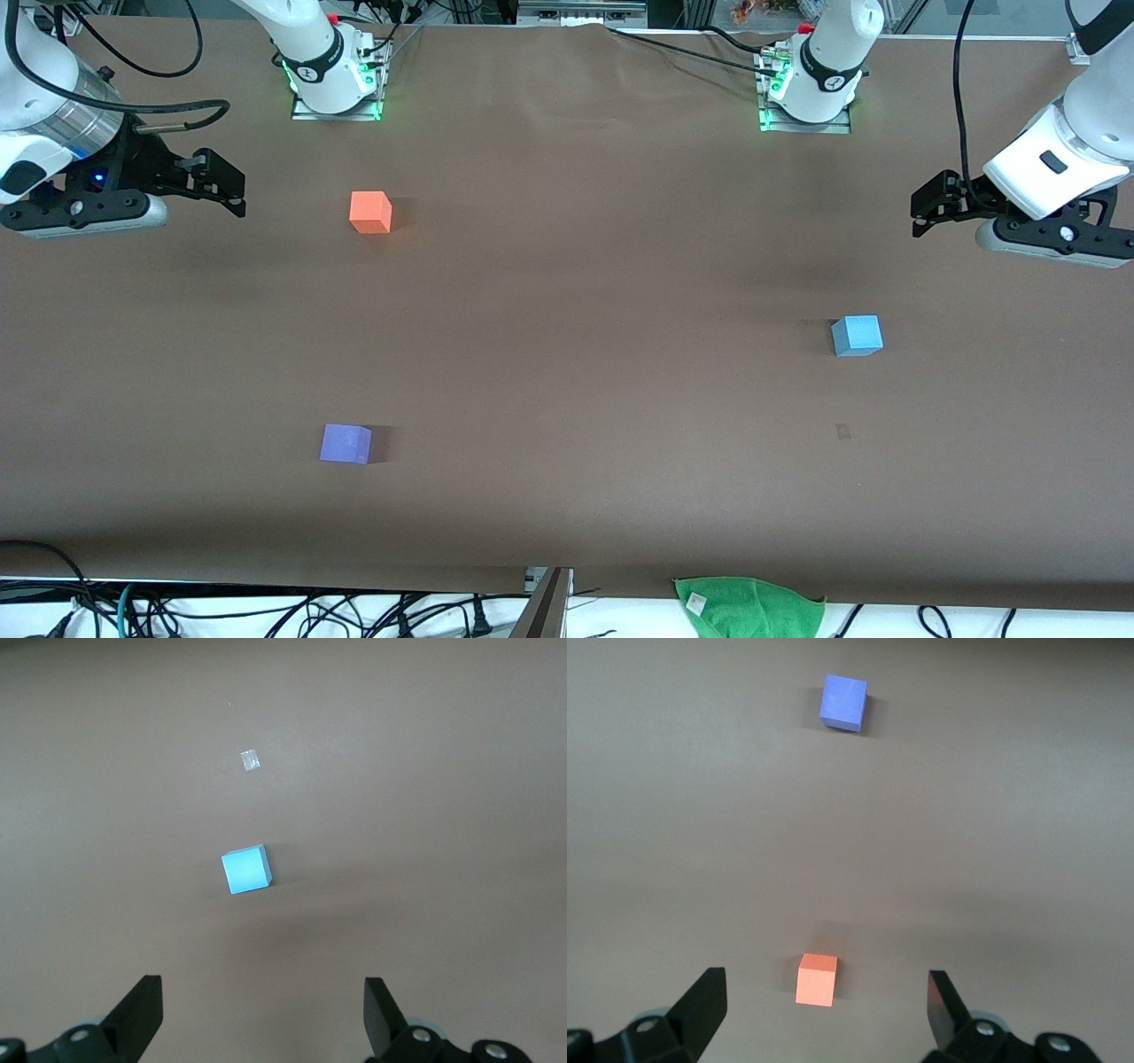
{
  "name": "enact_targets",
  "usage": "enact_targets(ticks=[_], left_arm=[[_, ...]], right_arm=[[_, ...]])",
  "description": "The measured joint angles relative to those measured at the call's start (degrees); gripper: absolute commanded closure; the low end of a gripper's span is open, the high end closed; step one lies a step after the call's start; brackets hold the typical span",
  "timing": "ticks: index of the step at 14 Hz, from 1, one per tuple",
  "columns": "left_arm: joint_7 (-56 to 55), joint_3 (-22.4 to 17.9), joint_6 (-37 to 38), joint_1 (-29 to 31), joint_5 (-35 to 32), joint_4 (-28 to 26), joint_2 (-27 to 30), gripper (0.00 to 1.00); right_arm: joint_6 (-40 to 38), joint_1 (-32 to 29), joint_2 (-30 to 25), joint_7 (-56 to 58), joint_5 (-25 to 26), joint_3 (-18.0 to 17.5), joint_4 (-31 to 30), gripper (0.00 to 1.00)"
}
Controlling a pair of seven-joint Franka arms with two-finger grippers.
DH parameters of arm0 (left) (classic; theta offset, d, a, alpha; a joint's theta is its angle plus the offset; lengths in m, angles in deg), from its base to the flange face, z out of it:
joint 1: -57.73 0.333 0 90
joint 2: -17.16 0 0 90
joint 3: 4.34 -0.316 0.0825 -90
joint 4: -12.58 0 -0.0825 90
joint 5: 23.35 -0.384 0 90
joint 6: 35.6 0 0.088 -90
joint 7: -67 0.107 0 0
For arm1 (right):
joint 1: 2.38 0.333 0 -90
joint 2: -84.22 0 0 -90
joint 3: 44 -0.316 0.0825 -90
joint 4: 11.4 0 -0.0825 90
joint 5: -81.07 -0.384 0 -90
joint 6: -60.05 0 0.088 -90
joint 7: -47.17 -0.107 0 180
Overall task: Place blue block between orange and purple blocks
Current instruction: 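Move the left gripper down toward the light-blue cube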
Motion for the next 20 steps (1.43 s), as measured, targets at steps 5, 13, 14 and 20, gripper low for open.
enact_targets(ticks=[5,13,14,20], left_arm=[[0.1,-0.4,0.4,0.3,0.0,0.0,-0.1,0.00],[0.0,-0.6,2.0,0.6,0.0,-0.2,-2.4,0.00],[0.0,-0.8,2.1,0.7,0.0,-0.2,-2.5,0.00],[0.1,-1.0,2.8,2.8,0.0,-0.2,-3.4,0.00]], right_arm=[[0.0,0.0,0.0,0.0,0.0,0.0,0.0,0.00],[1.7,0.0,0.1,0.0,0.0,0.0,0.0,0.00],[2.1,0.0,0.2,0.0,0.0,0.0,0.0,0.00],[4.3,1.3,1.2,0.0,0.0,-0.1,0.0,0.00]])
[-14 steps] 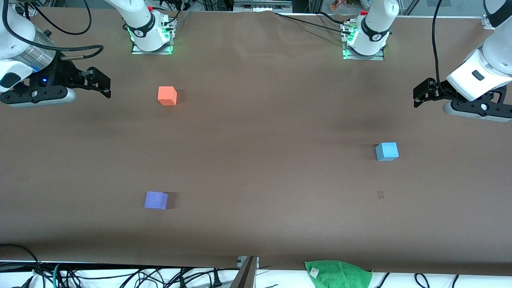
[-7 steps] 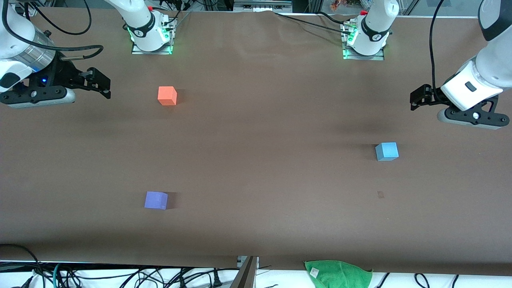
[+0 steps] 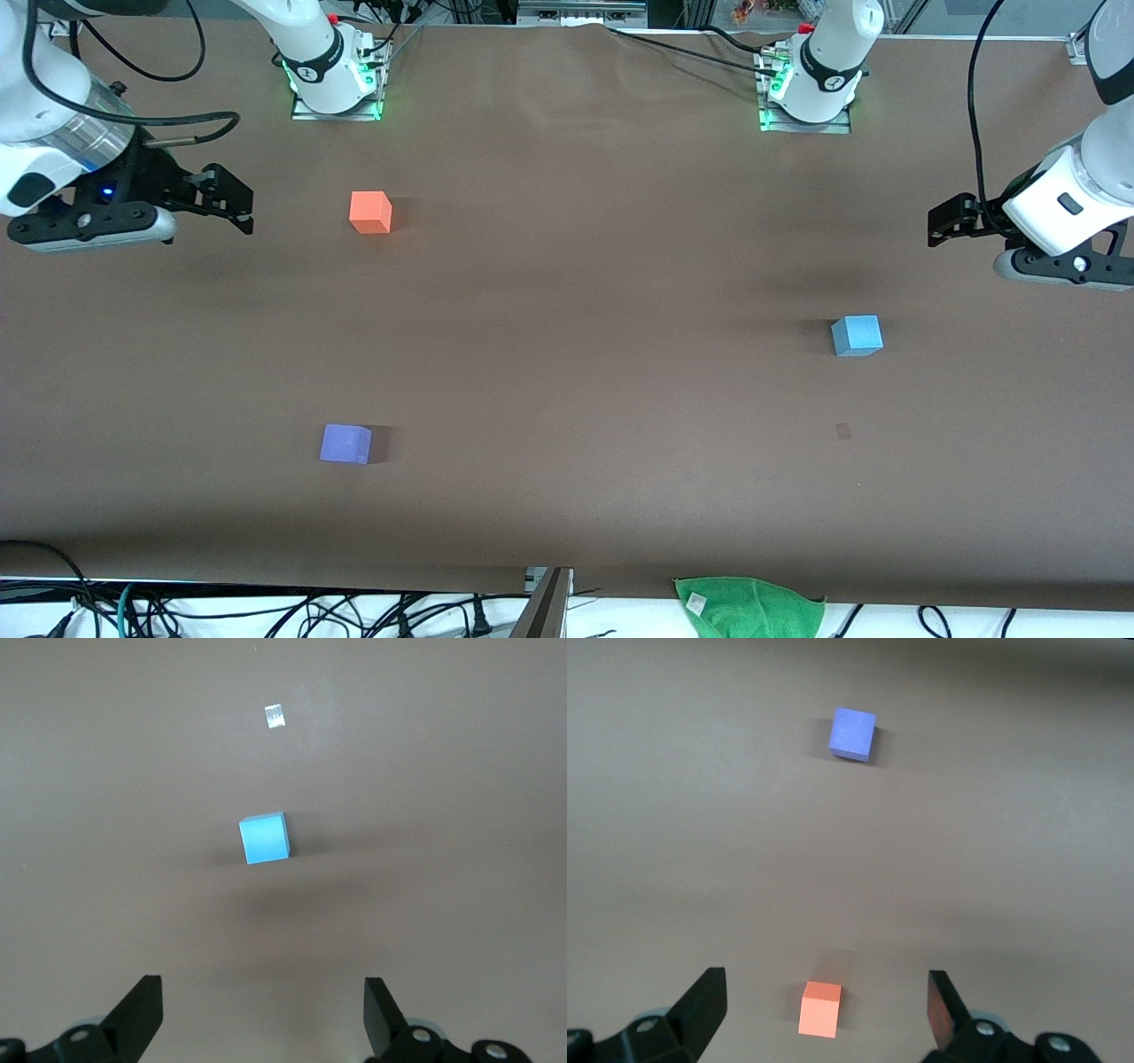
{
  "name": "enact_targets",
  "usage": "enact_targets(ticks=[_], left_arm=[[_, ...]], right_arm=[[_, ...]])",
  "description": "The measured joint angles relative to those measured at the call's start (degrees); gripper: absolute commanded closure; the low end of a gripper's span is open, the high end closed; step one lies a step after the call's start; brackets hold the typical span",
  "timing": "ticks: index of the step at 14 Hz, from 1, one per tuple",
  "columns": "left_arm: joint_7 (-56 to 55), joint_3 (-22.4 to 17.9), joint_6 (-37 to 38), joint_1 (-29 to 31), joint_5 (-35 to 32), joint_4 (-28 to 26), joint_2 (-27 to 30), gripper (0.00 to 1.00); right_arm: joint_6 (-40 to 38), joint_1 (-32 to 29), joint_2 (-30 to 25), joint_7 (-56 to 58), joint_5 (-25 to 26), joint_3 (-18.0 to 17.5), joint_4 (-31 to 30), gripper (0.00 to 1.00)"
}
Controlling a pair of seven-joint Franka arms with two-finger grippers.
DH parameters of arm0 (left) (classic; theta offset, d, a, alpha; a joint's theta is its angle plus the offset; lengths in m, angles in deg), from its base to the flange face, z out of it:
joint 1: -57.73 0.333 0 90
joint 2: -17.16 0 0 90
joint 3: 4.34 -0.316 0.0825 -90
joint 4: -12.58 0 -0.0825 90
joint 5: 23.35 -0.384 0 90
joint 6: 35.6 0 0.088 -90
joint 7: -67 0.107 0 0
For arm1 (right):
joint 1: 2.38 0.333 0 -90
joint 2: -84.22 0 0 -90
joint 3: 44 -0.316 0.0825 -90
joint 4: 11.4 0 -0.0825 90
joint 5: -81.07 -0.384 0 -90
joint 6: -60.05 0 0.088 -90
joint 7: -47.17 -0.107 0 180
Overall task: Place blue block between orange and purple blocks
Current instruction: 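Move the left gripper down toward the light-blue cube, then close the left gripper on the light-blue cube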
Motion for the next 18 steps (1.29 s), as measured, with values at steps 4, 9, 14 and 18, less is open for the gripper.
enact_targets(ticks=[4,9,14,18], left_arm=[[0.0,0.1,-3.1,0.0,0.0,-0.2,-5.9,0.00],[0.0,0.0,-15.7,0.8,0.0,-1.1,-16.3,0.00],[0.0,0.4,-23.7,0.8,0.0,-7.2,-20.6,0.00],[0.0,0.1,-39.0,1.1,-1.6,-20.1,-20.4,0.00]], right_arm=[[0.0,0.9,0.0,-0.1,0.0,0.0,0.0,0.00],[0.2,1.0,0.0,-0.1,0.0,0.0,0.1,0.00],[0.4,1.1,0.0,-0.1,0.0,0.0,0.1,0.00],[0.4,1.2,0.0,-0.1,0.0,0.0,0.1,0.00]])
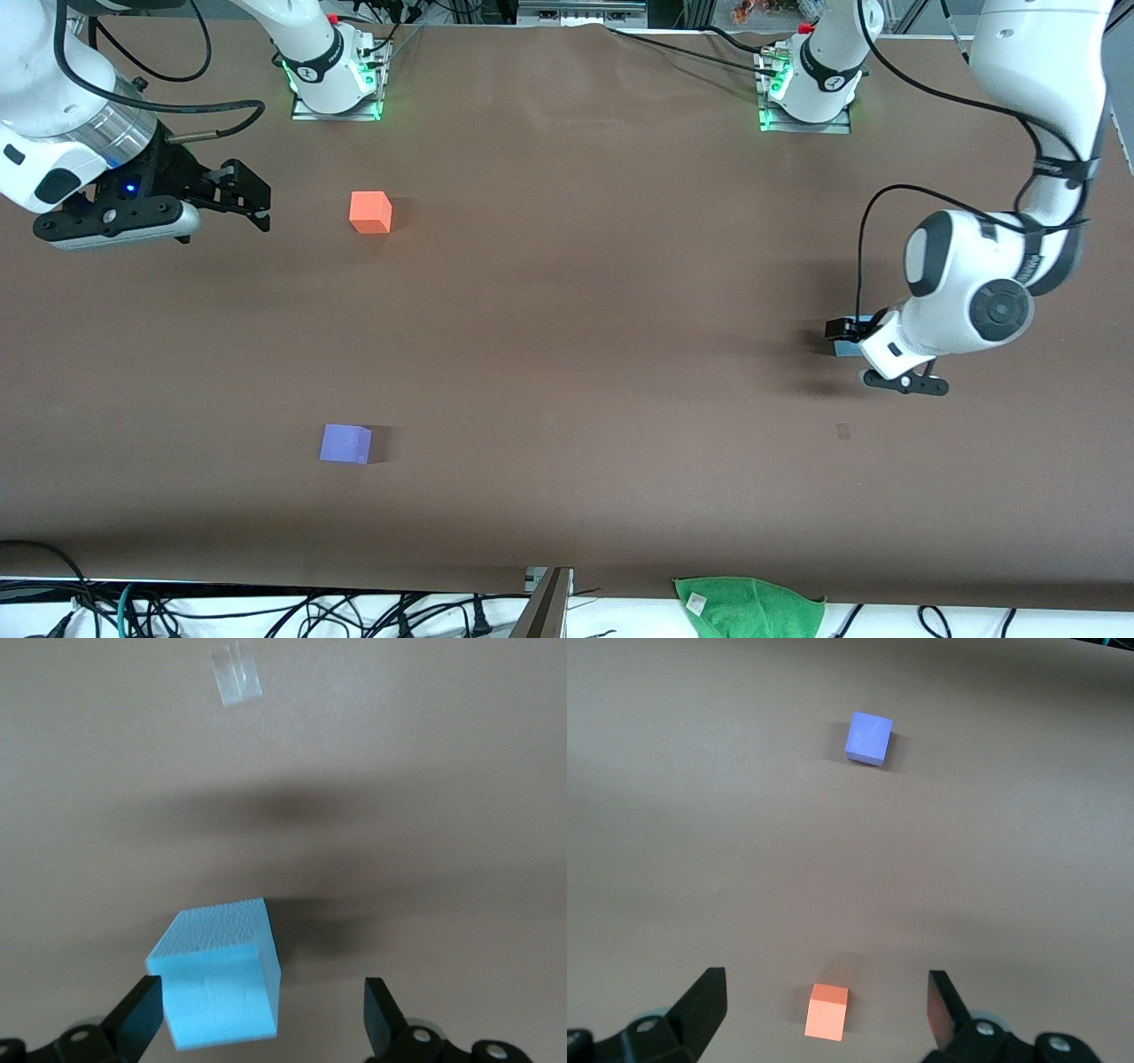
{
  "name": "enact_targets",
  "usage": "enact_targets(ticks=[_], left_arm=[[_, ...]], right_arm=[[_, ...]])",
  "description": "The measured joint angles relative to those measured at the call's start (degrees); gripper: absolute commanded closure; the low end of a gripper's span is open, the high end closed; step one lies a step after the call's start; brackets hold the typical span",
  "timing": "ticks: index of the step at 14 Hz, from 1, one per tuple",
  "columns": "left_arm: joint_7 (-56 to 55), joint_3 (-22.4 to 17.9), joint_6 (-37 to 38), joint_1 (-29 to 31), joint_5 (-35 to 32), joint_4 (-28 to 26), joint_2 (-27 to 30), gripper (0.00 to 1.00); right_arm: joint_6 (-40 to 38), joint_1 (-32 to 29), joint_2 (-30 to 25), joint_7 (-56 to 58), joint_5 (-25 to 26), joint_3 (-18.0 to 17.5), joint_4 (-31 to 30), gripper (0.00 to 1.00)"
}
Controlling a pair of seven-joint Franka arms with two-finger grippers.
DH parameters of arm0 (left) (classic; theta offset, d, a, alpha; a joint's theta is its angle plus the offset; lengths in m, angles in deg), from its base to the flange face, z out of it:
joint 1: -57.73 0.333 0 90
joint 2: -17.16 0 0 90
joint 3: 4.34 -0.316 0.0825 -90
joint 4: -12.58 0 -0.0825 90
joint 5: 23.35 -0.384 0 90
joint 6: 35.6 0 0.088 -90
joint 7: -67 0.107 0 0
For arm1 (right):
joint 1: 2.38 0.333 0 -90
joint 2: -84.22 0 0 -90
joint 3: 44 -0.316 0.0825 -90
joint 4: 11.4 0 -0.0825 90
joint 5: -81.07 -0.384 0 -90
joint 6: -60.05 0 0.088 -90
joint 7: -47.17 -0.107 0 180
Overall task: Place blue block between orange and purple blocks
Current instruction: 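Close the left gripper on the light-blue cube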
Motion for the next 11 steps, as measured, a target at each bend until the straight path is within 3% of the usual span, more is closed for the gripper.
enact_targets(ticks=[3,11], left_arm=[[0.0,0.0,-6.0,1.2,-2.8,-4.9,0.2,0.00],[0.0,0.1,-5.9,2.1,-2.9,-5.7,2.7,0.00]], right_arm=[[0.0,0.0,0.0,0.0,0.0,0.0,0.0,0.00],[0.0,0.0,0.0,0.0,0.0,0.1,0.0,0.00]])
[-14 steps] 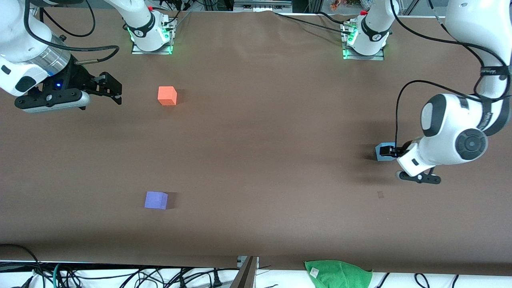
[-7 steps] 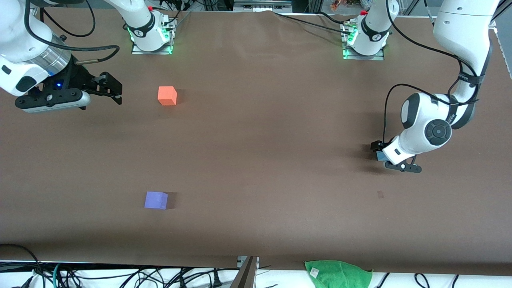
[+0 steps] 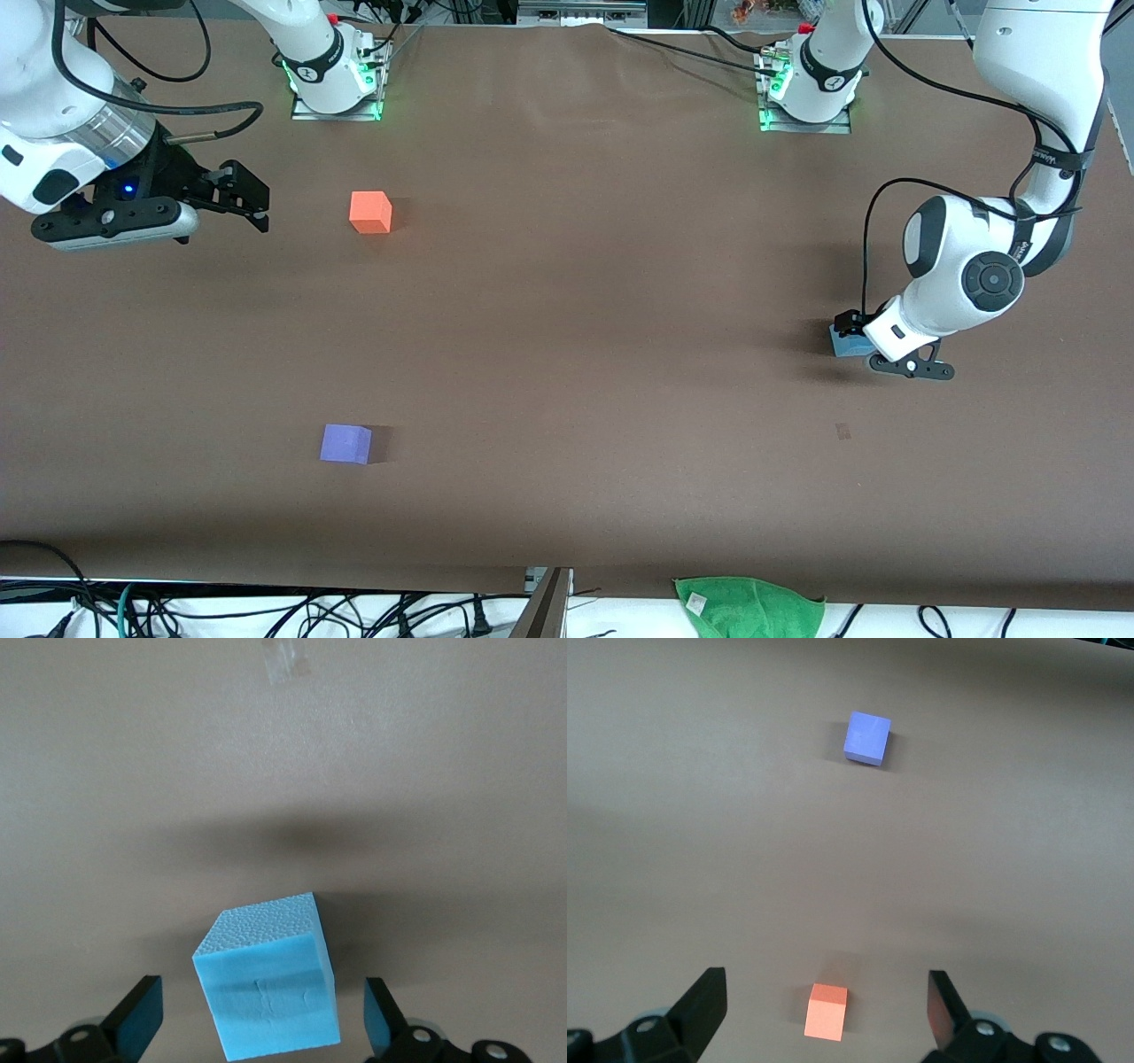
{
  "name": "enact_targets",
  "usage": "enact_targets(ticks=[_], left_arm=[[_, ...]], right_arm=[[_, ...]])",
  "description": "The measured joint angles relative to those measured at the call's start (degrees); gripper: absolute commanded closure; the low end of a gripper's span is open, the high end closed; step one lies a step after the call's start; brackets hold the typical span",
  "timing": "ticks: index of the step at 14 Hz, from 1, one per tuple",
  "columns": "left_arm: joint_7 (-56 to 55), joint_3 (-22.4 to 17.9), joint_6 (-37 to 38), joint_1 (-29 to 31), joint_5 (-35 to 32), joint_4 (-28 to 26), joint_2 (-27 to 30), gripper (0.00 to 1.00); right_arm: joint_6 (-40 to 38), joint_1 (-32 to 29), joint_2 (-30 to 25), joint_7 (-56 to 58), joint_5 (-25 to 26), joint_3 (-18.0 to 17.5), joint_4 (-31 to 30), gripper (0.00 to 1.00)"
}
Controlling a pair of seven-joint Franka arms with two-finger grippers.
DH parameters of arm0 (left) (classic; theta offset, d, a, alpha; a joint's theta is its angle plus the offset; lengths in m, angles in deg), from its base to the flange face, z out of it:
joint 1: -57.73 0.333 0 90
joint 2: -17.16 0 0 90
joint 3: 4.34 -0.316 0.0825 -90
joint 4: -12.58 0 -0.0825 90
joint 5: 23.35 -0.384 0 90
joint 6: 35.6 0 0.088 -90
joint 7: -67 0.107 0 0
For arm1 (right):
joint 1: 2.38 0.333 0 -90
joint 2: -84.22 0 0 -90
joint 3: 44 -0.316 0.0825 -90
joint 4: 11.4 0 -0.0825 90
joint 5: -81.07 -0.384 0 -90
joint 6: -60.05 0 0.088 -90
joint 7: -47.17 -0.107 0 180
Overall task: Place blue block between orange and purple blocks
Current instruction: 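Close the left gripper on the light-blue cube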
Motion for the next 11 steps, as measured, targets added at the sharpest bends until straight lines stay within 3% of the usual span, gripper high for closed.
enact_targets(ticks=[4,5,6,9,11], left_arm=[[0.0,0.0,-0.1,0.2,0.0,-1.1,-0.8,0.00],[0.0,0.0,-0.3,0.2,0.0,-1.1,-1.2,0.13],[0.0,0.0,-0.7,0.2,0.0,-1.1,-1.6,0.36],[-0.2,0.0,-1.7,0.2,0.0,-1.1,-2.8,0.76],[-0.2,0.0,-1.9,0.2,0.0,-0.7,-2.7,0.80]], right_arm=[[0.0,0.0,0.0,0.0,0.0,0.1,0.0,0.00],[0.0,0.0,0.0,0.0,0.0,0.1,0.0,0.00],[0.0,0.0,0.0,0.0,0.0,0.1,0.0,0.00],[0.0,0.0,0.0,0.0,0.0,0.2,0.0,0.00],[0.0,-0.1,0.0,0.0,0.0,0.2,0.0,0.00]])
